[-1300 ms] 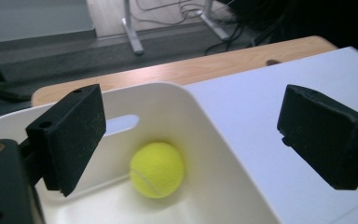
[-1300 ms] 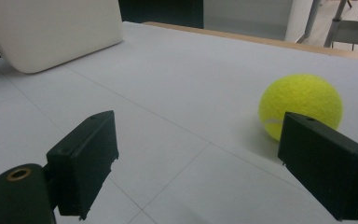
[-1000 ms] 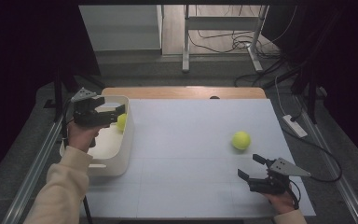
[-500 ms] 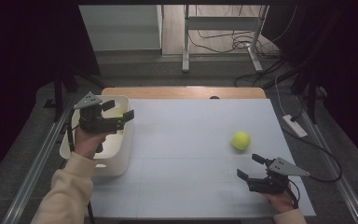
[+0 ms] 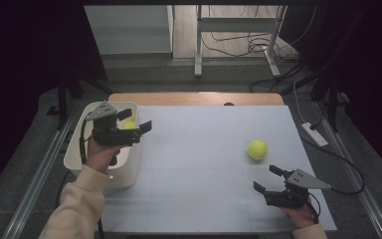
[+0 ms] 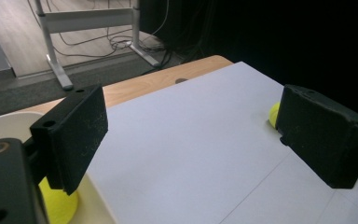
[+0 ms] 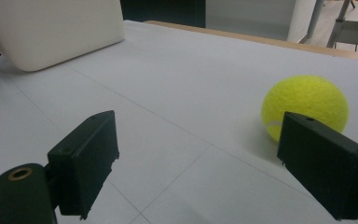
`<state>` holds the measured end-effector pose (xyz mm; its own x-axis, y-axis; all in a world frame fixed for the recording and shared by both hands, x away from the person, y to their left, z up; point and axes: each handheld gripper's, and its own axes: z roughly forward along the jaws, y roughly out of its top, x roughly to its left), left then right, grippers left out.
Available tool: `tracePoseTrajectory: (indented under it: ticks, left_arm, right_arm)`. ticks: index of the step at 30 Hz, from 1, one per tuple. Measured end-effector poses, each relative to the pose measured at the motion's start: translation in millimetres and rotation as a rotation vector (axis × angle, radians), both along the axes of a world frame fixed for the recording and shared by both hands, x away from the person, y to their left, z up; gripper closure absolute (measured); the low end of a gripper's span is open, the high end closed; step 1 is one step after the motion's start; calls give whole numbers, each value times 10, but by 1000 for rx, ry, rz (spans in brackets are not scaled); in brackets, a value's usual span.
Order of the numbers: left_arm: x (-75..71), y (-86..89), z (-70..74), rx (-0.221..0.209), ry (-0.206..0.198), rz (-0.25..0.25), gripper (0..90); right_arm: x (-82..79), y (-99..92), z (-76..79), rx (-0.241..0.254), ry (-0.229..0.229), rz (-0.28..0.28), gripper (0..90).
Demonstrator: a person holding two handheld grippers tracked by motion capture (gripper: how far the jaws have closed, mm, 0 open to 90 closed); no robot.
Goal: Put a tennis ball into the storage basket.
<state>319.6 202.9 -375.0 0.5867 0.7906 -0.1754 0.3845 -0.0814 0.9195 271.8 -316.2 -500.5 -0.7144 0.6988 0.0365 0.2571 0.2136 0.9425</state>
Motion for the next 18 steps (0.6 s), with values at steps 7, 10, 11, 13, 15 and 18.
tracePoseTrajectory:
  ticks: [7,10,11,13,15,18]
  left_arm:
    - [13,-106,-17,0,-3,-32,99]
    - [6,-148,-35,7,-9,-33,99]
    - [5,-159,-41,6,-9,-39,100]
    - [5,-175,-47,10,-6,-46,99]
    - [4,-214,-57,15,-2,-57,97]
    - [1,-267,-58,24,1,-77,97]
  right_arm:
    - [-9,-15,-2,-2,2,-6,124]
    - [-12,-19,-4,0,3,-9,124]
    - [-13,-22,-2,2,5,-7,124]
    - [-13,-21,-2,3,3,-9,124]
    - [-14,-19,-1,3,3,-9,124]
    - [-14,-14,2,0,0,-6,124]
